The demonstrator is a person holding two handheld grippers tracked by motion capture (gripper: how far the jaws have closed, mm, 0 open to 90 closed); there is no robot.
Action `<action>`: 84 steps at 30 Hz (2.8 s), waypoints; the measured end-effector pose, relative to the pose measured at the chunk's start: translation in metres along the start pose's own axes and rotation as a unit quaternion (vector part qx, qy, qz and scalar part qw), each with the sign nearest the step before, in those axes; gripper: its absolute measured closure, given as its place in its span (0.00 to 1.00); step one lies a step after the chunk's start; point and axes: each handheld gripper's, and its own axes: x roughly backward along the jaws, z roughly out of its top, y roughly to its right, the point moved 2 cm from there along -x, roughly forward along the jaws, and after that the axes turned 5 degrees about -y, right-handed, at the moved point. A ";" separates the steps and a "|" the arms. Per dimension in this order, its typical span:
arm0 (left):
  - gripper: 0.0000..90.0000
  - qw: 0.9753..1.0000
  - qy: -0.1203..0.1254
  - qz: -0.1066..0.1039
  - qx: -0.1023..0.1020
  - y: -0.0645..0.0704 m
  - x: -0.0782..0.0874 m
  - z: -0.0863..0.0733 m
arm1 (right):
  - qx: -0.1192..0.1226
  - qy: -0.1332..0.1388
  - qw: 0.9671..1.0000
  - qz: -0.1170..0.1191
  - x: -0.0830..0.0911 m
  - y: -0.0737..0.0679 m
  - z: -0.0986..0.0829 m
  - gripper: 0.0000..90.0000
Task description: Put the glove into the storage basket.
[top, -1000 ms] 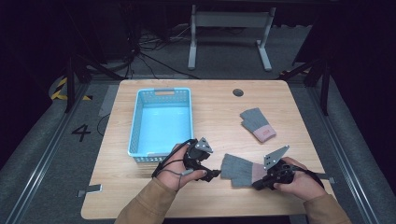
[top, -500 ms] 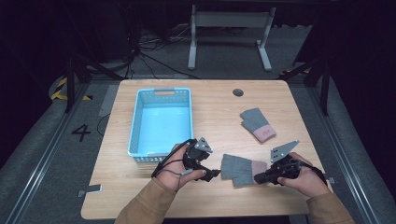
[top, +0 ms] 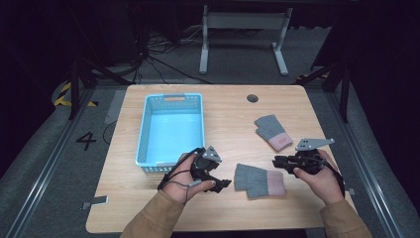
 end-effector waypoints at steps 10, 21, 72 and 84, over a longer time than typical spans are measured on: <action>0.31 1.000 0.005 0.008 0.007 -0.002 0.007 -0.005 | -0.025 -0.008 0.998 -0.057 -0.016 0.035 0.032 0.73; 0.31 1.000 0.006 0.007 0.008 -0.002 0.009 -0.006 | -0.061 -0.031 0.993 -0.094 -0.039 0.070 0.050 0.63; 0.31 1.000 0.007 0.004 0.006 -0.003 0.008 -0.004 | -0.079 -0.109 0.980 -0.149 -0.082 0.101 0.052 0.90; 0.31 1.000 0.008 0.004 0.004 0.000 0.008 -0.003 | -0.058 -0.082 0.986 -0.130 -0.049 0.088 0.063 0.90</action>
